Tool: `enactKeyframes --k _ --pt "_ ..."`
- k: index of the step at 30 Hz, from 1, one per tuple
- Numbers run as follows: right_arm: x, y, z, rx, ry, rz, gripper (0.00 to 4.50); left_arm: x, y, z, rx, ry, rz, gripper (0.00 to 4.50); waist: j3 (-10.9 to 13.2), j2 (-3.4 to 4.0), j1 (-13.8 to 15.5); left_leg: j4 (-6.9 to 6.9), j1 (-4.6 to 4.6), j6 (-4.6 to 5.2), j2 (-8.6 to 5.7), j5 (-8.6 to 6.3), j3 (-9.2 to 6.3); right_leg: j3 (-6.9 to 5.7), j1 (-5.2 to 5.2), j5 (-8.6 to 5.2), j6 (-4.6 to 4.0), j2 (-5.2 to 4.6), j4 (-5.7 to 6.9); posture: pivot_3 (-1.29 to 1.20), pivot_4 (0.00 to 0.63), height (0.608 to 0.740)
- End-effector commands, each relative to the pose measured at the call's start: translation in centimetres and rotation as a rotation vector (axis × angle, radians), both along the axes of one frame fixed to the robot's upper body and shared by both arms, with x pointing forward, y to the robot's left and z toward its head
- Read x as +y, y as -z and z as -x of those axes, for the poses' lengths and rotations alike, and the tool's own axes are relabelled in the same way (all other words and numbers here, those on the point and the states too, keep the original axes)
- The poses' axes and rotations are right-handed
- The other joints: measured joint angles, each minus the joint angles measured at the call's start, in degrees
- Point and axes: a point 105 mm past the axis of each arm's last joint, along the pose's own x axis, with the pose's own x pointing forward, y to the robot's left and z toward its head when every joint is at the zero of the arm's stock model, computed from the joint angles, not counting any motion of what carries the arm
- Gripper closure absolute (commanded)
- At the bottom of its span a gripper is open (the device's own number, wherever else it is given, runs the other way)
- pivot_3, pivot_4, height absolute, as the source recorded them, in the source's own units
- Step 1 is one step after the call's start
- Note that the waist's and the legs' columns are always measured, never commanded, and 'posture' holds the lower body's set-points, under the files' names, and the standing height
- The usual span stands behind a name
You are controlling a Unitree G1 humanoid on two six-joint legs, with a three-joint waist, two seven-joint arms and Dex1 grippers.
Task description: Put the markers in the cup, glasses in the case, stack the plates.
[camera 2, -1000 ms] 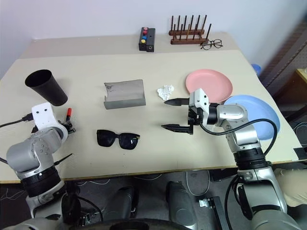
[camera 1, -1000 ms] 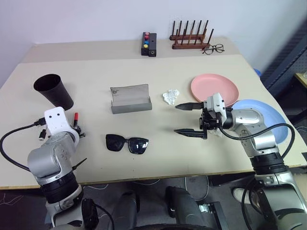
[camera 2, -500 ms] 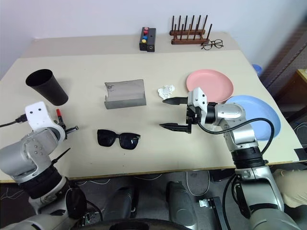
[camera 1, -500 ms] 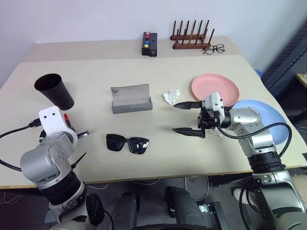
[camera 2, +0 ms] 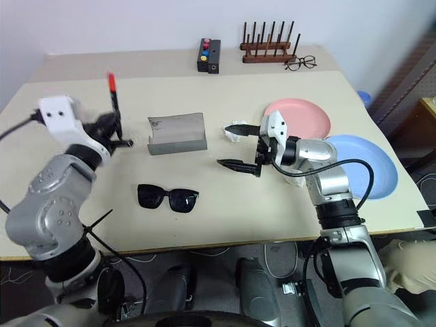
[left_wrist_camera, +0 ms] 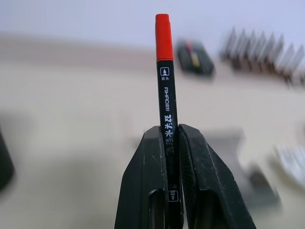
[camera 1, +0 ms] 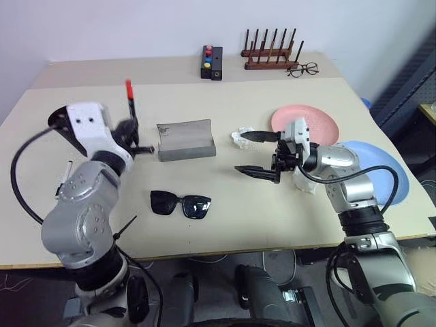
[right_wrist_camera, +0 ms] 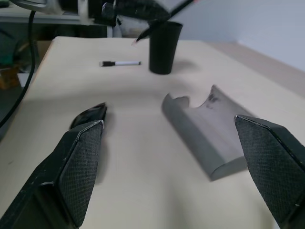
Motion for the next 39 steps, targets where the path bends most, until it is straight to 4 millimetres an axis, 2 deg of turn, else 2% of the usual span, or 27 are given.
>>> enactKeyframes --k 1,5,12,17,26,32,39 --pt "0.1 -1.7 -1.2 -0.059 0.057 -0.04 0.0 2.4 -4.2 -0.4 -0.224 -0.085 -0.022 4.47 0.0 0.0 0.1 -0.01 -0.01 0.0 0.0 0.0 -0.01 -0.01 -0.01 0.04 -0.06 0.0 -0.01 0.0 0.15 0.74" --pt "0.7 -2.8 -2.1 -0.043 0.08 -0.133 0.0 4.7 -7.1 -0.1 -0.411 -0.134 -0.031 4.47 0.0 0.0 0.0 -0.02 -0.04 0.0 0.0 0.0 0.01 -0.01 -0.04 0.11 -0.17 0.0 -0.02 0.0 0.15 0.74" --pt "1.2 -3.0 -2.5 -0.042 0.057 -0.17 0.0 7.1 -8.3 0.2 -0.525 -0.229 -0.186 4.47 0.0 0.01 0.3 -0.06 -0.05 0.0 0.0 0.0 0.0 -0.01 -0.05 0.12 -0.15 0.0 -0.04 0.0 0.15 0.74" --pt "1.2 -3.0 -2.9 -0.04 0.047 -0.199 0.0 9.0 -8.1 0.8 -0.603 -0.389 -0.236 4.47 0.0 0.01 0.2 -0.06 -0.05 0.01 0.0 0.0 0.01 -0.01 -0.05 0.13 -0.15 -0.01 -0.03 0.0 0.15 0.74" --pt "1.9 -3.8 -3.2 -0.026 0.011 -0.301 0.0 10.6 -7.6 0.6 -0.661 -0.426 -0.219 4.47 0.0 0.02 0.1 -0.1 -0.03 0.01 0.01 0.0 0.0 -0.02 -0.07 0.24 0.04 0.0 -0.01 0.0 0.15 0.74" --pt "1.8 -3.5 -3.5 -0.025 0.011 -0.307 0.0 11.3 -7.8 0.7 -0.686 -0.439 -0.264 4.47 0.0 0.03 0.2 -0.1 -0.04 0.01 0.01 0.0 -0.01 -0.03 -0.07 0.25 0.05 0.0 -0.01 0.0 0.15 0.74" --pt "2.0 -3.0 -3.4 -0.026 0.006 -0.307 0.0 13.3 -7.5 1.2 -0.68 -0.608 -0.385 4.47 0.0 0.04 0.1 -0.14 -0.03 0.01 0.01 0.0 0.0 -0.03 -0.1 0.25 0.06 0.0 0.02 0.0 0.15 0.74"
